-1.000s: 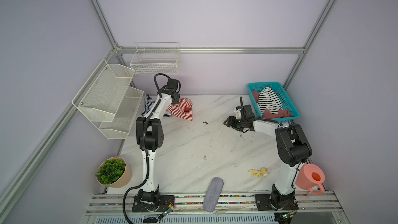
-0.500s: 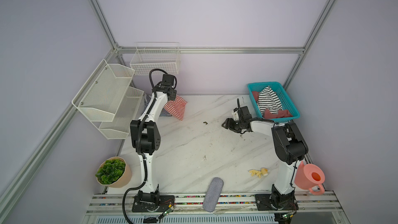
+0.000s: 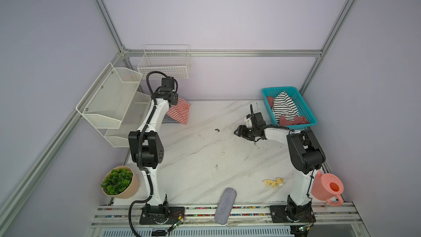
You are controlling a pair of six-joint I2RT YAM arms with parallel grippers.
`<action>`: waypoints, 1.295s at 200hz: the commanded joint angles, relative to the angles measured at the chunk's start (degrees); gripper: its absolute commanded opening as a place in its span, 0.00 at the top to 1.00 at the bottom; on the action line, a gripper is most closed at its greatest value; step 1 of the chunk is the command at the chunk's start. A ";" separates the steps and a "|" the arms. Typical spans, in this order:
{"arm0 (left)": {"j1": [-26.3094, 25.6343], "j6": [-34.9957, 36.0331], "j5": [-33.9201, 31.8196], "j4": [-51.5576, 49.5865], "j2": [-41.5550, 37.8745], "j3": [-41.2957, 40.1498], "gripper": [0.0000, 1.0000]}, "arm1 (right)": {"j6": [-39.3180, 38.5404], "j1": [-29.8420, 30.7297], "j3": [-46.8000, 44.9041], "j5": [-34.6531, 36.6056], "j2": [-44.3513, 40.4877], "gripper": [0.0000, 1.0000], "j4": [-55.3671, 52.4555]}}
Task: Fold and stack tank tops
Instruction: Place the tank top on the tank top.
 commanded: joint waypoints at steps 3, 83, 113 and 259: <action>0.94 -0.07 0.36 5.31 -1.86 -2.73 1.00 | -0.05 0.40 1.49 0.05 0.67 0.34 -0.31; 3.42 0.51 0.79 8.96 2.81 -3.47 1.00 | -0.07 0.84 1.81 0.72 1.33 0.34 -1.02; 4.09 0.77 0.36 10.34 5.20 -3.22 1.00 | 0.09 1.39 2.33 0.94 2.13 0.34 -1.35; 7.64 -2.02 -3.05 13.37 13.84 -2.18 0.80 | 0.04 3.72 6.06 1.44 7.08 0.34 -3.27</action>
